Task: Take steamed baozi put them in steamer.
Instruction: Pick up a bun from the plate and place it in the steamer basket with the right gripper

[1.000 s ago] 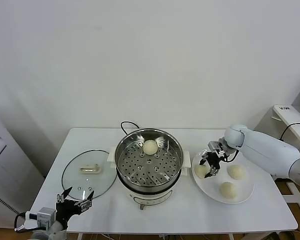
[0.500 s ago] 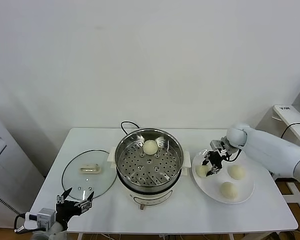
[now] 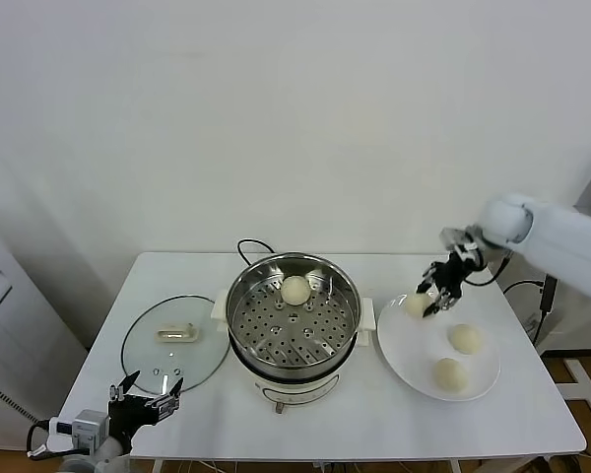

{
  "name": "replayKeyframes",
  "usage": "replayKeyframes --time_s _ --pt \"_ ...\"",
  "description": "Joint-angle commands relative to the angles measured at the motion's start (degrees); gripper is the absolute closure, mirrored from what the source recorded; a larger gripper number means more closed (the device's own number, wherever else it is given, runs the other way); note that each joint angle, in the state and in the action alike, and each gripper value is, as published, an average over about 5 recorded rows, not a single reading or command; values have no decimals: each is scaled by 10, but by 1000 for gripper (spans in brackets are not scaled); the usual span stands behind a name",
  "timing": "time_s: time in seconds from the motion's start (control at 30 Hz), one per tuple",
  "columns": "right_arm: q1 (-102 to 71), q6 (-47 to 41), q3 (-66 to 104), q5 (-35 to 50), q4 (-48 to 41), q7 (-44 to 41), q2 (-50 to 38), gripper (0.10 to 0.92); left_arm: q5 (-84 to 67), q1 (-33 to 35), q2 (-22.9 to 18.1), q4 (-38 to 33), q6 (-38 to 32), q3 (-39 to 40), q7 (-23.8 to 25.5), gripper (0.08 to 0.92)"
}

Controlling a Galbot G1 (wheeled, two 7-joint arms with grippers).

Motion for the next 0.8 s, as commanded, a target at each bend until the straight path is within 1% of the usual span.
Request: replayKeyframes --time_s 0.03,0.13,0.37,0.6,0.8 --pt "173 -86 -102 172 85 14 12 567 0 -1 2 3 -2 0 0 177" --pt "178 -105 -99 215 107 41 37 567 1 0 2 4 -3 1 0 177" --pt "151 -137 -64 278 128 113 108 567 4 0 2 6 -3 2 0 177" --pt "96 -172 -28 316 115 182 194 567 6 0 1 10 -4 4 1 177" --pt "57 -199 -19 321 92 224 258 567 6 0 1 11 -6 3 1 177"
